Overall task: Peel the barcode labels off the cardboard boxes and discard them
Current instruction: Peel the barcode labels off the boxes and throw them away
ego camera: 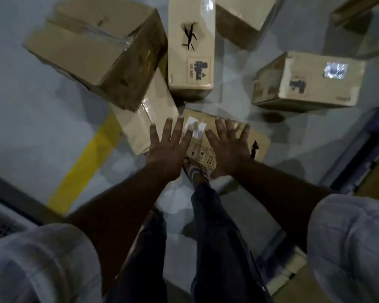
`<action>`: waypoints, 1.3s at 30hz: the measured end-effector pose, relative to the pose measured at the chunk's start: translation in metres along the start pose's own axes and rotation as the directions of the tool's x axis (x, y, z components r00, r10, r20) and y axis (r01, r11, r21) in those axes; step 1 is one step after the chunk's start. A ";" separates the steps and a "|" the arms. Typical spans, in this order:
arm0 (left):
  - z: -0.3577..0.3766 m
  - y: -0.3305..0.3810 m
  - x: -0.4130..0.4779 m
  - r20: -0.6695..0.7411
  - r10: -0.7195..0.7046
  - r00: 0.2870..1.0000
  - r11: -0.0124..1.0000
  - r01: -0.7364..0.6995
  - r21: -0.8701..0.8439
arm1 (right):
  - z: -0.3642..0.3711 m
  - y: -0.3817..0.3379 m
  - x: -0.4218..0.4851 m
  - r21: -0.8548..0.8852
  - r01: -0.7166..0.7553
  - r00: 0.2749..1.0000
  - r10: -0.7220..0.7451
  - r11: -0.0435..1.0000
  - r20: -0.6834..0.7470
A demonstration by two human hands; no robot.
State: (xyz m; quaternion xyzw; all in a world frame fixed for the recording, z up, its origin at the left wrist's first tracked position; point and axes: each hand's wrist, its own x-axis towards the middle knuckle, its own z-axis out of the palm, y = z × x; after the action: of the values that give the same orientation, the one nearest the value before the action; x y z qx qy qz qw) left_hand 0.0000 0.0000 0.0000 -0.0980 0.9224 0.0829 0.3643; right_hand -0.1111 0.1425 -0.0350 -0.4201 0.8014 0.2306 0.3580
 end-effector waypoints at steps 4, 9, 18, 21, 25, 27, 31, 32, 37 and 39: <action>0.018 0.010 0.022 0.097 -0.002 0.995 1.000 0.004 -0.016 | 0.007 -0.008 0.027 -0.060 -0.078 0.995 0.075 0.995 -0.059; 0.029 0.015 0.032 0.057 0.008 0.998 0.999 -0.005 -0.051 | -0.009 0.003 0.057 -0.092 -0.073 0.997 0.070 0.993 -0.037; 0.029 0.011 0.057 0.102 -0.020 0.995 0.991 0.033 -0.129 | -0.009 0.017 0.044 -0.079 -0.140 0.989 0.144 0.987 0.044; 0.028 0.014 0.064 0.066 0.017 0.998 0.993 -0.009 -0.120 | 0.004 0.038 0.023 -0.046 -0.120 0.992 0.122 0.992 0.033; 0.018 0.037 0.093 0.009 0.123 0.992 0.986 -0.121 -0.117 | 0.028 0.061 -0.007 -0.056 -0.008 1.000 0.008 0.998 -0.006; 0.017 0.054 0.111 0.065 0.109 0.992 0.976 -0.094 -0.199 | 0.048 0.072 -0.014 0.008 0.022 1.000 -0.022 1.000 0.002; 0.031 0.082 0.131 0.156 0.092 0.983 0.967 -0.051 -0.250 | 0.089 0.096 -0.033 0.327 -0.070 0.992 0.100 0.942 -0.076; 0.036 0.088 0.134 0.154 0.116 0.981 0.967 -0.076 -0.245 | 0.091 0.100 -0.039 0.414 -0.120 0.972 0.191 0.902 -0.135; 0.048 0.122 0.141 0.158 0.212 0.964 0.940 -0.157 -0.304 | 0.115 0.126 -0.025 0.552 -0.394 0.905 0.415 0.735 0.092; 0.049 0.136 0.140 0.114 0.206 0.972 0.922 -0.154 -0.354 | 0.123 0.130 -0.021 0.534 -0.377 0.921 0.369 0.757 0.127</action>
State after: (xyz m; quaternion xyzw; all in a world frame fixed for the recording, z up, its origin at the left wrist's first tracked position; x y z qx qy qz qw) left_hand -0.1007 0.1255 -0.1201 -0.0679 0.8692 0.2824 0.4001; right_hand -0.1656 0.3057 -0.0879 -0.1302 0.8982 0.0610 0.4155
